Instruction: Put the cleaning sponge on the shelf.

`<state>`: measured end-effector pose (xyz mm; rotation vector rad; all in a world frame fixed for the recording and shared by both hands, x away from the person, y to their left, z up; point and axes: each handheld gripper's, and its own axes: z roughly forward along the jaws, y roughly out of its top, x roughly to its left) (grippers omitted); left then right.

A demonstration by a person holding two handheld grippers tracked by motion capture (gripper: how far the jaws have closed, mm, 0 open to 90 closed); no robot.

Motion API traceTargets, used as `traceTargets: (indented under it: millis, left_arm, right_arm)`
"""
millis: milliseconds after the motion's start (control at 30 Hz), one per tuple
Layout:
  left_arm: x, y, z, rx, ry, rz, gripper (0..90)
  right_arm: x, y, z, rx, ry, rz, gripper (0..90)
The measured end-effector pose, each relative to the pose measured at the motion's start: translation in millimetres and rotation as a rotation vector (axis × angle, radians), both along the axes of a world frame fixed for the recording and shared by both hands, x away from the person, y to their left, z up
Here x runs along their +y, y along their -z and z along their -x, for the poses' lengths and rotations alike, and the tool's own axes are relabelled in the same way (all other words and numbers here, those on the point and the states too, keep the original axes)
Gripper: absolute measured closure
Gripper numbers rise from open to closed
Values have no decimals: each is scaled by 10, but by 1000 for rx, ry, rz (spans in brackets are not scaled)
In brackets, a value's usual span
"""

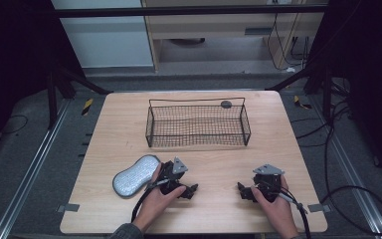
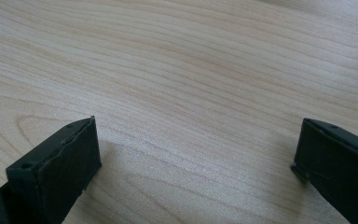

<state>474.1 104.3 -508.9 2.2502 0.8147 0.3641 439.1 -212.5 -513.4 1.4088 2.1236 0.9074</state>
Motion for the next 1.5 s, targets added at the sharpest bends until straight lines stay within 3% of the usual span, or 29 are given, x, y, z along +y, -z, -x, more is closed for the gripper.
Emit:
traceTargets:
  millis: [67,167,333,367,433,467,500,533,567,633,800,833,967,1033,1100,1233,1500]
  left_arm:
    - [25,-72,42,-23,39,-9,46]
    - [74,-154,82,-41,37,-12,34]
    - [247,-331,81,-57,-12,-16,38]
    - [337,-444,62,-65,-33,-29,42]
    - [369,-483,61,-65,-37,-33,48]
    - [452,-579,64,-77,-43,-80,55]
    - [452,-579,64,-77,-43,-80,55]
    - [507,-630,57,-76,-45,-116,55]
    - [558,-668,48,-70,-53,-126,55]
    - [651,-728,29,-57,-67,-127,54]
    - [889,-846,-10,-38,-126,-160,48]
    - [972,-871,-11,-32,-143,-183,47]
    - [1051,-888,4,-7,-162,-192,39]
    - [1078,-896,-3,6,-151,-236,40]
    - [1089,-899,-10,1,-149,-254,42]
    - [1152,-885,-25,25,-148,-257,42]
    - [1153,-863,11,59,-83,-319,35]
  right_arm:
    - [2,0,0,0,1,-1,4]
    - [0,0,1,0,0,0,4]
    - [0,0,1,0,-1,0,4]
    - [0,0,1,0,0,-1,4]
    - [1,0,1,0,0,0,4]
    - [1,0,1,0,0,-1,4]
    - [1,-1,1,0,2,0,4]
    - [1,-1,1,0,2,0,4]
    - [7,-2,1,3,8,-3,4]
    - [6,-2,0,2,7,-3,4]
    - [3,2,-14,-3,-3,5,4]
    - [3,2,-17,-3,-4,4,3]
    - [7,-2,-21,3,-2,-6,4]
    - [7,-3,-21,3,-2,-6,3]
    - [7,-3,-21,3,-2,-6,3]
    - [10,0,-24,0,0,-2,3]
    - [6,5,-38,-7,-10,8,3]
